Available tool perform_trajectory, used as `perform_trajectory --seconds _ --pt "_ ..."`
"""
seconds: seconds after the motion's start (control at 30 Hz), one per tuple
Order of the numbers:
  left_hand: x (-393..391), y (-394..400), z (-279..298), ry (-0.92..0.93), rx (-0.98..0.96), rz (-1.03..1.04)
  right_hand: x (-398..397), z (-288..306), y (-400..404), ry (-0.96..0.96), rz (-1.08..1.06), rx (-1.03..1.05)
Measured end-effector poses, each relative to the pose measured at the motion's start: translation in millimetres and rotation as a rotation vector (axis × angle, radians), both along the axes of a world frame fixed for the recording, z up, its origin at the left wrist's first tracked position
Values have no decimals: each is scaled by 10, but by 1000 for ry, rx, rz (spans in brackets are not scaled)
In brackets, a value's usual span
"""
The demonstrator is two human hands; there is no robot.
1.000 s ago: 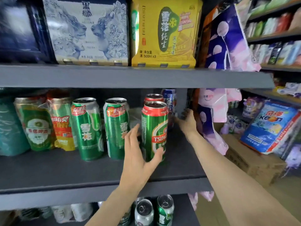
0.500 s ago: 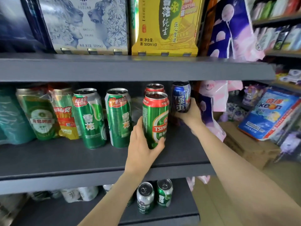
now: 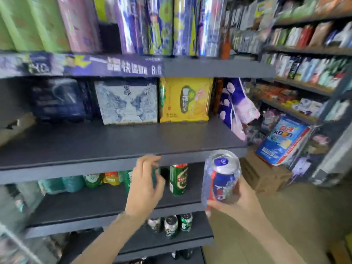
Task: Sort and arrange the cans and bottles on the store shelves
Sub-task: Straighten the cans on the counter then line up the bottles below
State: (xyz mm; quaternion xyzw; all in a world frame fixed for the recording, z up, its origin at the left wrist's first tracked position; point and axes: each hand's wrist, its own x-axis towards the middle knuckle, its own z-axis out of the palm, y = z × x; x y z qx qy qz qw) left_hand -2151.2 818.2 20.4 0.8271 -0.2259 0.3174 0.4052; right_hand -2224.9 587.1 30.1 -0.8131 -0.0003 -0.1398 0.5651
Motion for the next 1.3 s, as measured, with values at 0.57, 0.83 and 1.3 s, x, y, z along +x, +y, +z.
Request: perform_trajectory --seconds 0.57,0.83,1.3 --pt "704 774 2857 -18 -20 227 1346 3065 1084 -336 44 127" --pt "993 1028 2973 372 -15 -3 1923 2976 1585 -279 99 114" --pt "1313 712 2971 386 -117 -259 1904 3034 1574 -169 273 -113"
